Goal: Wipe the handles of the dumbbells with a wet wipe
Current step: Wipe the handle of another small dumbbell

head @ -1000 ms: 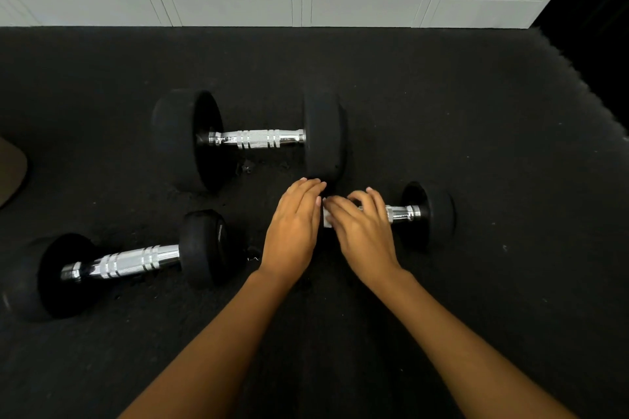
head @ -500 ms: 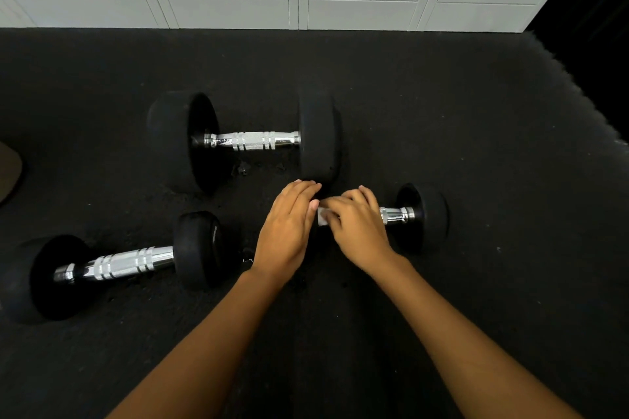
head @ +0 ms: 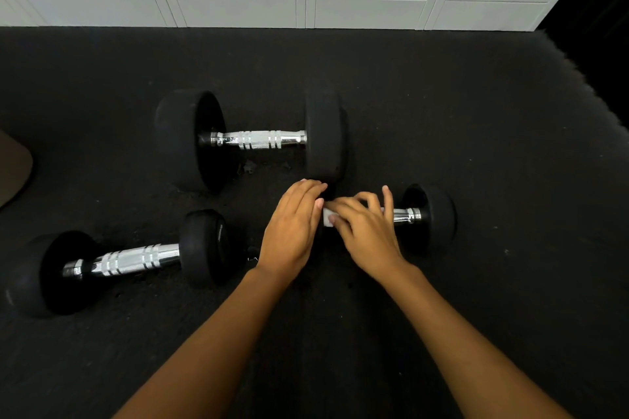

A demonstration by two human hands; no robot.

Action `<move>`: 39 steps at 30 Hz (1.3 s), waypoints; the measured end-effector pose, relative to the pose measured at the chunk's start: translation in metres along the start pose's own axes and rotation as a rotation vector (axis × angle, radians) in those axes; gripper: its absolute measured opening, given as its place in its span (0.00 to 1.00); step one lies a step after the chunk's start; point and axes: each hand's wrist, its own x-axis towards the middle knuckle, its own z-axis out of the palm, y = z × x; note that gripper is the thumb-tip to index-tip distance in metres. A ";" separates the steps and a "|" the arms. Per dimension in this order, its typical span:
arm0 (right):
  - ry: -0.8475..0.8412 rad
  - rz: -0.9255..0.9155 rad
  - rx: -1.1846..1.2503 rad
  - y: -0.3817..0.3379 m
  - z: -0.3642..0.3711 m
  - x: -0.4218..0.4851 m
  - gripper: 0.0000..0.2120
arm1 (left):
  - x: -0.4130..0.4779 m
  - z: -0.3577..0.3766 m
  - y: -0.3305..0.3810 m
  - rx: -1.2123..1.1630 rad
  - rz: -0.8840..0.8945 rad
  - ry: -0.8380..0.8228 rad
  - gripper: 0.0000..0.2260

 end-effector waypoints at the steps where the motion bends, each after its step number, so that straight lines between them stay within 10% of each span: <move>1: -0.032 0.028 0.015 0.000 -0.002 0.004 0.13 | 0.000 0.000 0.000 0.003 0.003 -0.002 0.22; 15: 0.239 0.018 -0.101 0.010 0.010 -0.022 0.15 | 0.001 -0.001 0.003 0.020 0.008 0.013 0.22; 39: 0.214 -0.150 -0.200 0.014 0.016 -0.019 0.14 | 0.001 -0.002 0.002 0.038 0.012 0.009 0.22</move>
